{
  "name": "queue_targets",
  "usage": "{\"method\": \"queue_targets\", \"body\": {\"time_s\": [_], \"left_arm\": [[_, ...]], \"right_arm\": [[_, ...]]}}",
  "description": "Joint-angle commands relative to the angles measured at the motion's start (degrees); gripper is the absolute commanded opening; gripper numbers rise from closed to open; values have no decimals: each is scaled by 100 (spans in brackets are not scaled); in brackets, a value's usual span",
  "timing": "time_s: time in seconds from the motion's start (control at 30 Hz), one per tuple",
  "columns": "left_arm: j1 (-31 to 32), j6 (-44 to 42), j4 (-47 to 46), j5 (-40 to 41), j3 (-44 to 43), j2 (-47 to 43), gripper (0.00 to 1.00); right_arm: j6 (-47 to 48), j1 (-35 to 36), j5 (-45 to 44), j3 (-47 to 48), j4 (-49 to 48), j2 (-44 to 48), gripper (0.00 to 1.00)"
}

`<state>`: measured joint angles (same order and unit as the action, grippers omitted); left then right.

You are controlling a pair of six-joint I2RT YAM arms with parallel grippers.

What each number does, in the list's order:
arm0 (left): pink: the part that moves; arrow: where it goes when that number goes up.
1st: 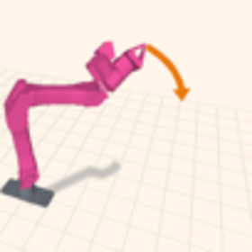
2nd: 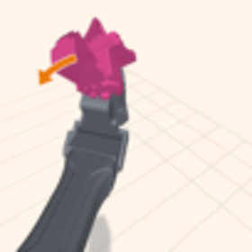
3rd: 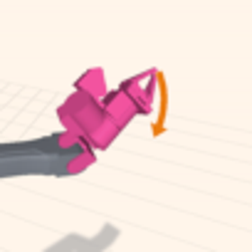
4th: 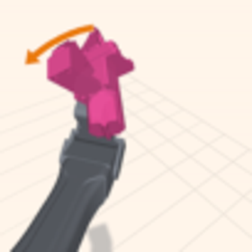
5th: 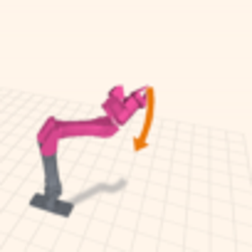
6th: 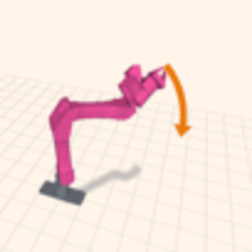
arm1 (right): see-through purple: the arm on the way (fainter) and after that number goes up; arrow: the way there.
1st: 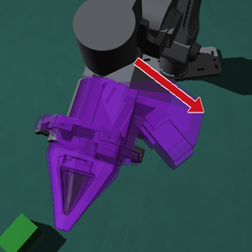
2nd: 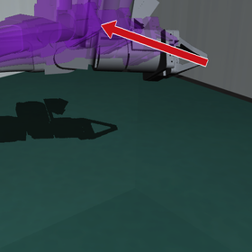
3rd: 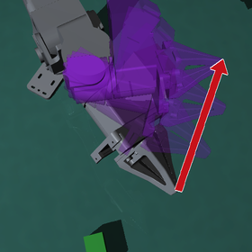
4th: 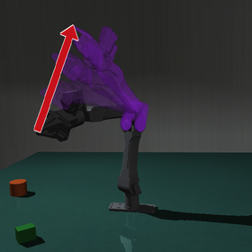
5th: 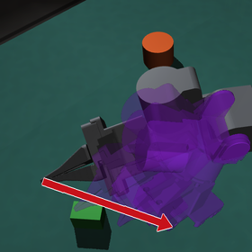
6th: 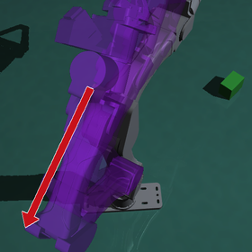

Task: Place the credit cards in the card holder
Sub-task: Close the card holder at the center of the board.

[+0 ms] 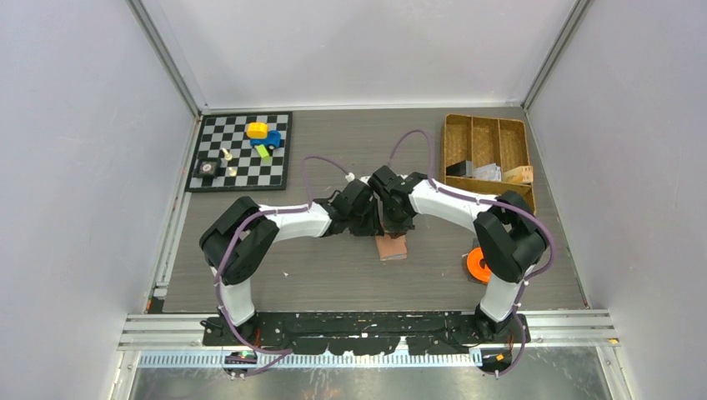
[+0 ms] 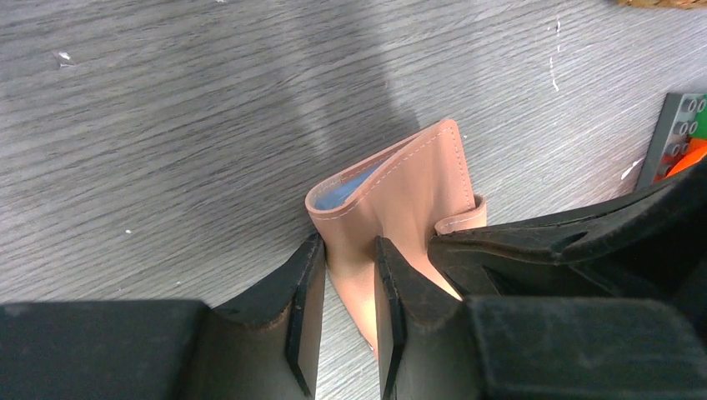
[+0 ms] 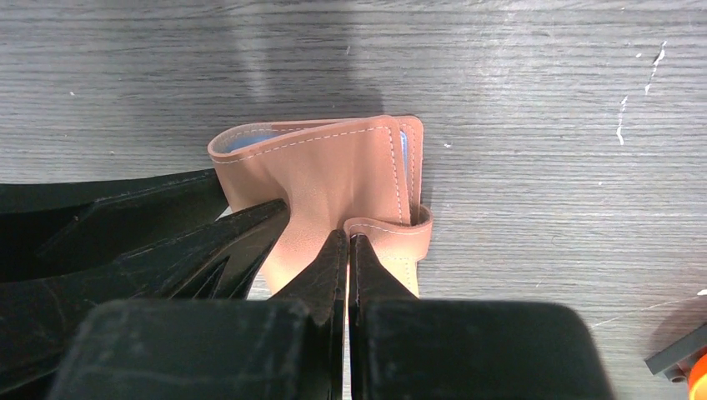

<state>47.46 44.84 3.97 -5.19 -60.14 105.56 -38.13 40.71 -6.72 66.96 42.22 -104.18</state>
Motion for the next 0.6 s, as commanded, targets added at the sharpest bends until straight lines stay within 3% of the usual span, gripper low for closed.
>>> {"method": "queue_targets", "body": {"time_s": [0.0, 0.57], "left_arm": [[151, 129, -338, 124, 562, 227, 25], [64, 529, -1654, -87, 1331, 129, 25]], "right_arm": [[-752, 440, 193, -888, -1901, -2119, 0], [-932, 677, 163, -298, -1735, -2905, 0]]}}
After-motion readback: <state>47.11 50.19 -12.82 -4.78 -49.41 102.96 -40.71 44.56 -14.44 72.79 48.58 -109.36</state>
